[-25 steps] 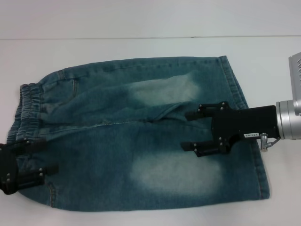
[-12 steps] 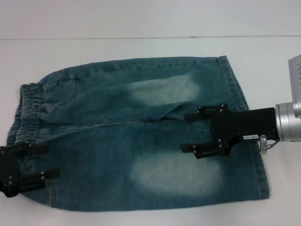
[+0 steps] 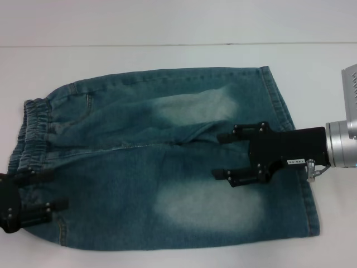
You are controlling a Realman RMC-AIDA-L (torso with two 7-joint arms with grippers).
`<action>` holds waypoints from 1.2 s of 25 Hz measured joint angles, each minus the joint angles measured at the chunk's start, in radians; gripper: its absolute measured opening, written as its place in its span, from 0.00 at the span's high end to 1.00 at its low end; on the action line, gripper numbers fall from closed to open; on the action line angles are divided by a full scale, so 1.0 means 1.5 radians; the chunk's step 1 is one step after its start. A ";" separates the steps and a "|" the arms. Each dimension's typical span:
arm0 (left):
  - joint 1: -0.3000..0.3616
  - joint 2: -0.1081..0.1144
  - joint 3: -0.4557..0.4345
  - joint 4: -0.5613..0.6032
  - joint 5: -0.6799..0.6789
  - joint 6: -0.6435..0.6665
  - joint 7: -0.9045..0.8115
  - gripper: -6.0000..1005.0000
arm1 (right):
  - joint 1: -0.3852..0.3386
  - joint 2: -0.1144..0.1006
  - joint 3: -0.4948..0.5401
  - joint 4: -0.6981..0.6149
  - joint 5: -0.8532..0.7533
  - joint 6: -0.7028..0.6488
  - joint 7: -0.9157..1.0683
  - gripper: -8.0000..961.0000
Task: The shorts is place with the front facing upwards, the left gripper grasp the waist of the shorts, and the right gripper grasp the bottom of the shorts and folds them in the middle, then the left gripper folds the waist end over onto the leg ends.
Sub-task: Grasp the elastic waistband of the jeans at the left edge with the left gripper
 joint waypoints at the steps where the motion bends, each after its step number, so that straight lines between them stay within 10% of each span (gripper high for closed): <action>1: 0.000 0.000 0.000 0.003 0.000 0.000 -0.004 0.22 | 0.000 0.000 0.000 0.000 0.003 0.000 0.000 0.14; 30: -0.047 -0.010 0.071 0.270 0.178 -0.068 -0.364 0.22 | 0.005 0.000 0.001 -0.001 0.027 0.000 -0.008 0.14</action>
